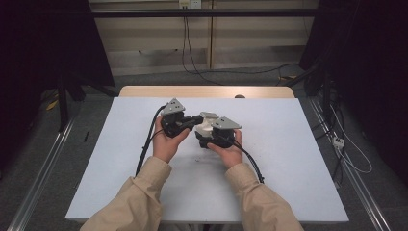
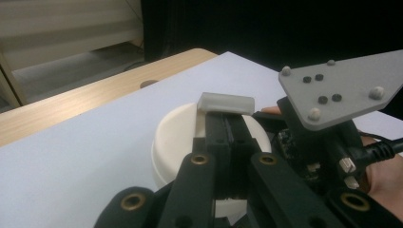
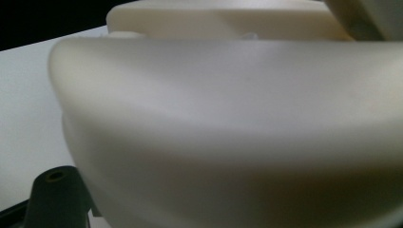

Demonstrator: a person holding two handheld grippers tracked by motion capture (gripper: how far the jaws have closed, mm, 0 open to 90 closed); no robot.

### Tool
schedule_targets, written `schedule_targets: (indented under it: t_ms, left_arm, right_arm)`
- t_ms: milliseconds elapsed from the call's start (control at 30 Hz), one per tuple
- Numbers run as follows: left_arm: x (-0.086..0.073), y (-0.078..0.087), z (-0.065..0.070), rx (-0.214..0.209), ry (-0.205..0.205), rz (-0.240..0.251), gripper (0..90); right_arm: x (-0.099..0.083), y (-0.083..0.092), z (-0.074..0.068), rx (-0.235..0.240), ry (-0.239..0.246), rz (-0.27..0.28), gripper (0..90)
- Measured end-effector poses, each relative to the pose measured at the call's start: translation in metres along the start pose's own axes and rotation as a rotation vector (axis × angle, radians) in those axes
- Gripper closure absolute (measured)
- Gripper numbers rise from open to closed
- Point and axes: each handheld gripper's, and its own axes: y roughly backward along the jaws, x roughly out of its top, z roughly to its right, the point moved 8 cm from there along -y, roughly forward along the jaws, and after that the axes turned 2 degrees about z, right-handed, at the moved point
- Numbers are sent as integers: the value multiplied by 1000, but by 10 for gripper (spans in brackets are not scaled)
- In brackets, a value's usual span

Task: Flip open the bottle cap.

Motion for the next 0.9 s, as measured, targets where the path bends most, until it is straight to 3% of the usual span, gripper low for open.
schedule_targets:
  t_ms: [900]
  left_arm:
    - [15, -11, 1, -8, -11, -10, 900]
  right_arm:
    - [0, 0, 0, 0, 0, -1, 184]
